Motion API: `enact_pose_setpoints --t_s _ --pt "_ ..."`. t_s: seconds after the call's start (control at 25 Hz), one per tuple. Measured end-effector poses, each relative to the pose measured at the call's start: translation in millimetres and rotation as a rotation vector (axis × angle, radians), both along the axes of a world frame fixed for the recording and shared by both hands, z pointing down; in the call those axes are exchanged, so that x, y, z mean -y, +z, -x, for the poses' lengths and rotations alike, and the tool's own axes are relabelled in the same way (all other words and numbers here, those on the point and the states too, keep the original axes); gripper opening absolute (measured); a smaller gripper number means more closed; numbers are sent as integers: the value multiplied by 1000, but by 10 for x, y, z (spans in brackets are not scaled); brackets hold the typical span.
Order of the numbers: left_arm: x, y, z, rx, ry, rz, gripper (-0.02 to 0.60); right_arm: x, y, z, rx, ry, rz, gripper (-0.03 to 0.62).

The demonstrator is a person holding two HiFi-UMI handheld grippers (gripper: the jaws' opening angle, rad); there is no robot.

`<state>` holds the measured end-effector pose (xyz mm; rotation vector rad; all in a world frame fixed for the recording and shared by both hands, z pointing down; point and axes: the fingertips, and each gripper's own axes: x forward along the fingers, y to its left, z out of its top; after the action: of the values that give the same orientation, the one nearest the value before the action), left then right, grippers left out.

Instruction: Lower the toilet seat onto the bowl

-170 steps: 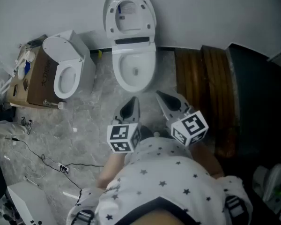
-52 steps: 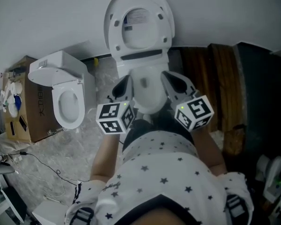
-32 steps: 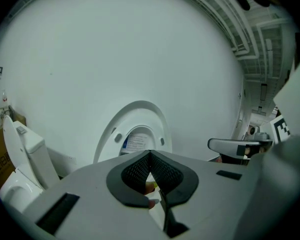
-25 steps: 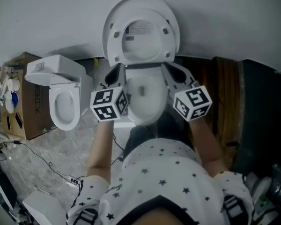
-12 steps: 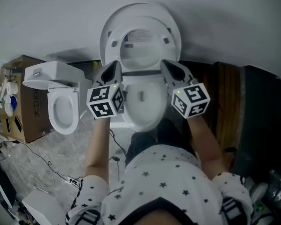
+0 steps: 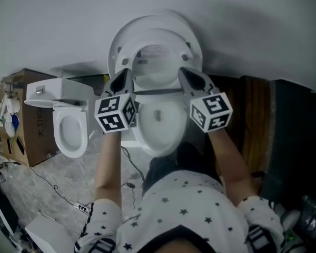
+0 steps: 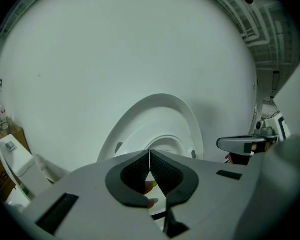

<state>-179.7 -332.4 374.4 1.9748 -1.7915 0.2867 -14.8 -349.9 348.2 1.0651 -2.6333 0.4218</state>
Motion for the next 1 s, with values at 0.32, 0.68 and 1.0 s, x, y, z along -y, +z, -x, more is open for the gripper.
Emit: enact_pose_setpoints --t_s 0.32,0.68,1.0 --pt "241 5 41 4 -6 9 0 264 8 -29 -11 13 6 6" --pt "523 -21 119 23 -2 2 5 580 56 -66 -25 33 13 6" --pt "701 -38 134 47 33 -9 112 815 63 -82 -41 61 11 26"
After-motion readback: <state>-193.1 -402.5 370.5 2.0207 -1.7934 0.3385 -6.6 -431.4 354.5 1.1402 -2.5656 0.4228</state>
